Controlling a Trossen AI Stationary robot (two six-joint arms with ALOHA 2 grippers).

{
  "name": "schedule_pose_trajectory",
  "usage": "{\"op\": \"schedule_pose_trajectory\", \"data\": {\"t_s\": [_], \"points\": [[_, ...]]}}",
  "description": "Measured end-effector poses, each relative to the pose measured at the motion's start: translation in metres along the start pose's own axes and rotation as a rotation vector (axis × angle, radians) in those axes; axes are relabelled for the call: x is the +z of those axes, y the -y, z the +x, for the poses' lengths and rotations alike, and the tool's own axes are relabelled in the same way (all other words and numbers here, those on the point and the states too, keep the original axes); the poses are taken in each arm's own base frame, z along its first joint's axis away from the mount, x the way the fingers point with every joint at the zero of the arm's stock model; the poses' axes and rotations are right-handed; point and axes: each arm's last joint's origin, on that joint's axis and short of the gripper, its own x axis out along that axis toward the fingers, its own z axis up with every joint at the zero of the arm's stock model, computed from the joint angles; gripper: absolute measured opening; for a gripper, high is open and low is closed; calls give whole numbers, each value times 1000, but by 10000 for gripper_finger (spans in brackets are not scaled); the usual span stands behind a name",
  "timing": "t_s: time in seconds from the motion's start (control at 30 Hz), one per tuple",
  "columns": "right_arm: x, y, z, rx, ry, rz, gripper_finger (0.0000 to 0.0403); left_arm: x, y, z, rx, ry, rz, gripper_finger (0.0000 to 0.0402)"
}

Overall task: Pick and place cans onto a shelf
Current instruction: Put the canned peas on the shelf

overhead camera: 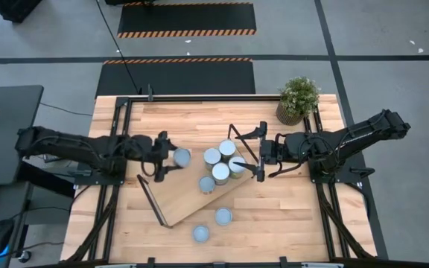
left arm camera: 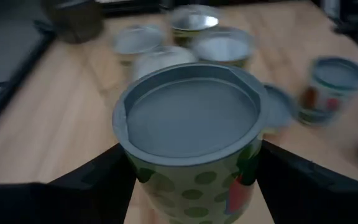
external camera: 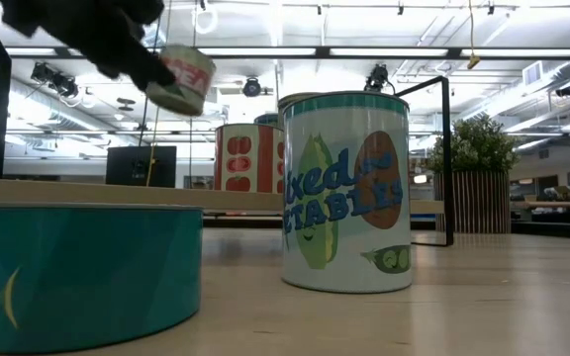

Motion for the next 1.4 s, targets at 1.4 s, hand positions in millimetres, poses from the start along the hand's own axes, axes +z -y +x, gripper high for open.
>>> {"op": "schedule_pose_trajectory", "data": {"t_s": [1.4], "points": [[1,3,2,43,20,14,381,-113,-70,37,-121,153,-134,291]]}}
